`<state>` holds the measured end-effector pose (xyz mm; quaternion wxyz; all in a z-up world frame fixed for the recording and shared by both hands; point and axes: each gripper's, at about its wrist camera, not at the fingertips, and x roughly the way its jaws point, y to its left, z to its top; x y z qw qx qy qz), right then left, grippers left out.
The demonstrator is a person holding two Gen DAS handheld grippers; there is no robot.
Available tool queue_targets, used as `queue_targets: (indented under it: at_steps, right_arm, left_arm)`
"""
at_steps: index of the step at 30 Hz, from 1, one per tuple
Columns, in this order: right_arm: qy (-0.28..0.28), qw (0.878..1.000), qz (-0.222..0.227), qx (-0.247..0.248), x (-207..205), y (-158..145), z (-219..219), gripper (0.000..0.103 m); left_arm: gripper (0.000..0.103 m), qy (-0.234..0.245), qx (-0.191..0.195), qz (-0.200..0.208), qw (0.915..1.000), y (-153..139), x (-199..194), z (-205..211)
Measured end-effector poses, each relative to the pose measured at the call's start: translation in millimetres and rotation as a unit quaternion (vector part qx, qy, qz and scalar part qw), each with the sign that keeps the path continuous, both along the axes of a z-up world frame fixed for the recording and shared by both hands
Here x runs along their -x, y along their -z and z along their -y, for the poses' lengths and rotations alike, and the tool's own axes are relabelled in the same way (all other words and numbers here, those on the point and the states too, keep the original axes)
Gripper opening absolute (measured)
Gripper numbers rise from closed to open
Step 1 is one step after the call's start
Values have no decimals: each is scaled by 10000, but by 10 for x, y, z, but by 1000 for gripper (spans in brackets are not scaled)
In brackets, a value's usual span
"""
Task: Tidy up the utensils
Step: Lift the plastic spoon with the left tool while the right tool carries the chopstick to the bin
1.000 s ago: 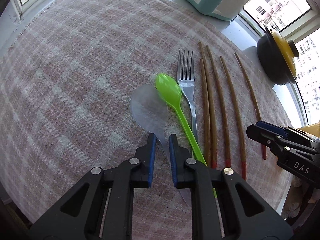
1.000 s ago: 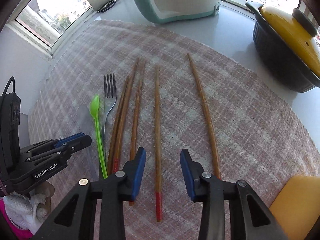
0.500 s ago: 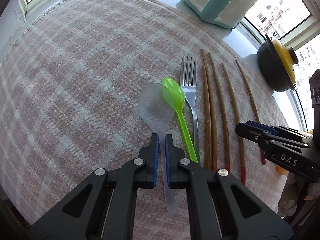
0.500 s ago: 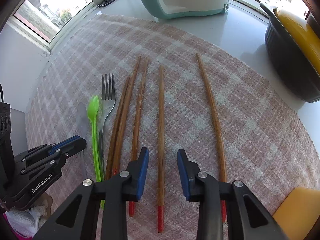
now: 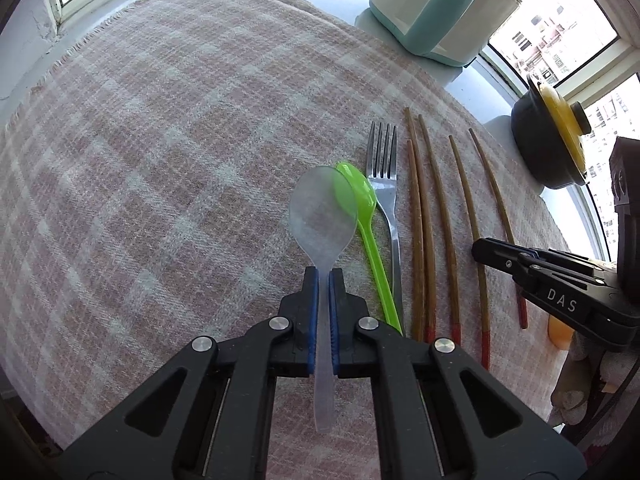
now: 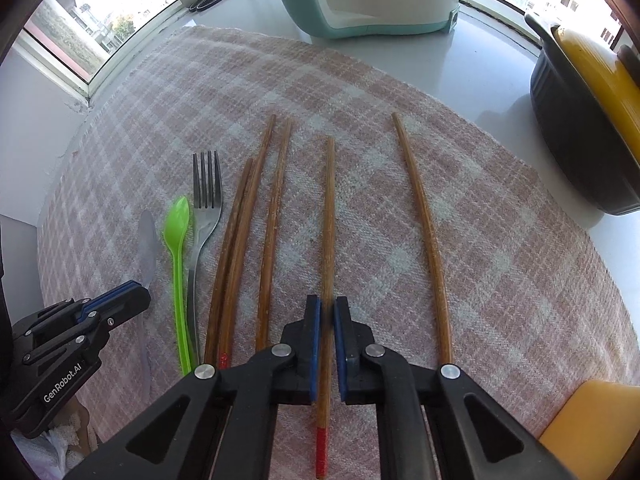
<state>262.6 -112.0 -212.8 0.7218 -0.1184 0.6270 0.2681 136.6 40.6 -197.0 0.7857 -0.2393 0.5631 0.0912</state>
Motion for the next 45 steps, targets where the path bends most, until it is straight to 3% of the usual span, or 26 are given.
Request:
queue_targets:
  at_steps: [25,45]
  right_arm:
    - [627,9905,784,-936,430,-848,682,4]
    - [1030,9703,1556,-1540,930,-1643,1386,4]
  left_arm:
    - [2,421,-93,893,9951,-730,133,240]
    - [2,1009,174,1767,9789,-1392,104,856]
